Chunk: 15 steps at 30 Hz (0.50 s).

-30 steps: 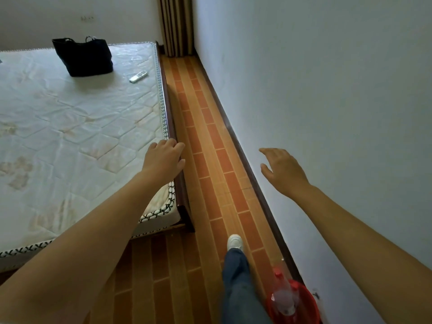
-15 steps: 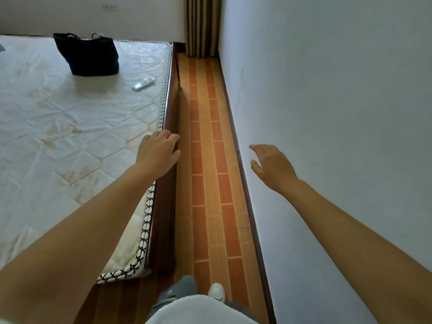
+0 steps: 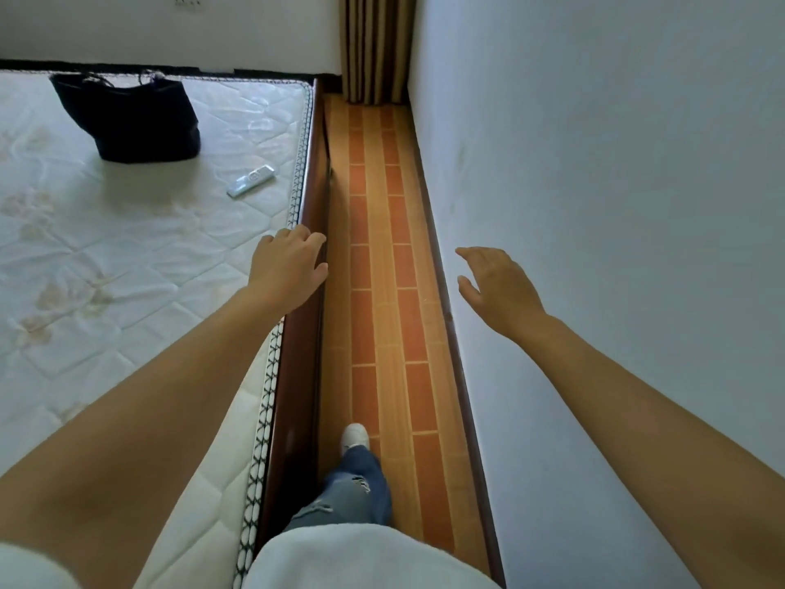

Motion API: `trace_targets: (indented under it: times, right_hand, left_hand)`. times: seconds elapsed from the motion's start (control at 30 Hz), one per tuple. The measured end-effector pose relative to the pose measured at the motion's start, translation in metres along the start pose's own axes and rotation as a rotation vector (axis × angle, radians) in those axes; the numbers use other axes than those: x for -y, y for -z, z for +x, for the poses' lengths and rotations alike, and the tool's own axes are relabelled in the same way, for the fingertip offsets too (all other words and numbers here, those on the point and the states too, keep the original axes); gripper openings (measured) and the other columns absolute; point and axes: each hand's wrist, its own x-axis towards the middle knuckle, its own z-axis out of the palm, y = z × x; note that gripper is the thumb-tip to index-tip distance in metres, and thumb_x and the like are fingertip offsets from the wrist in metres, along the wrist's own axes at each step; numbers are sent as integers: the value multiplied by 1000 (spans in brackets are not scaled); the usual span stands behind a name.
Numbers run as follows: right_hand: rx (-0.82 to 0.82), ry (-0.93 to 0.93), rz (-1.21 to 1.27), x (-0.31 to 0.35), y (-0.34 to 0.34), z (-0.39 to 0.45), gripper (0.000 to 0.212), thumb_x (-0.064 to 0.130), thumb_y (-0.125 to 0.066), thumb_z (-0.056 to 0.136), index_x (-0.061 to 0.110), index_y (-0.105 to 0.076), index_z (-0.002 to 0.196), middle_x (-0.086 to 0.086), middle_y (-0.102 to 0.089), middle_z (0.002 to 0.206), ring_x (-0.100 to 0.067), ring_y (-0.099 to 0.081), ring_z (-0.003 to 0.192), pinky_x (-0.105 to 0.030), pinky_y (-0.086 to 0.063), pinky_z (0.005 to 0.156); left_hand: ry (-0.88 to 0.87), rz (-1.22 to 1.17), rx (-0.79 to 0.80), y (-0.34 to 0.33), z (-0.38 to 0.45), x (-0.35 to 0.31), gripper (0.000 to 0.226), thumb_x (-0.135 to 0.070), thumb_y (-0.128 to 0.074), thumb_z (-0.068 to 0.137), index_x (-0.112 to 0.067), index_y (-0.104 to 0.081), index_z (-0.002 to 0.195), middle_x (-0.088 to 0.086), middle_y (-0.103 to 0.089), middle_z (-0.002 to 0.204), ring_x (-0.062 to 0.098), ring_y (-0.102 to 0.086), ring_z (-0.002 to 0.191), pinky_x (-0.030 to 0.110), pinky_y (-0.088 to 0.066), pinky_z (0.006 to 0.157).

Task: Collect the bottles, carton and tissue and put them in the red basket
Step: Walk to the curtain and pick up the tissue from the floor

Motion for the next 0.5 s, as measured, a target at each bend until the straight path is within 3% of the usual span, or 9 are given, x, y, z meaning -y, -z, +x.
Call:
trace_targets:
  times: [0.27, 0.5]
  right_hand:
    - [-38, -111, 87, -25, 3, 152, 42, 24, -46, 94, 9, -44, 132, -12, -52, 134, -28, -47, 125, -37, -37, 104]
    - [-45, -94, 91, -52, -2, 274, 39, 22, -46, 93, 8, -47, 130, -13, -54, 132, -29, -49, 122, -35, -39, 101]
  left_hand:
    - [-59, -34, -18, 5, 164, 30, 43, -28, -50, 91, -11, -49, 130, 12, -55, 129, 31, -52, 116, 43, -39, 96]
    - [-56, -4, 14, -1, 283, 53, 42, -29, -49, 92, -10, -48, 130, 12, -54, 130, 31, -50, 118, 44, -38, 98]
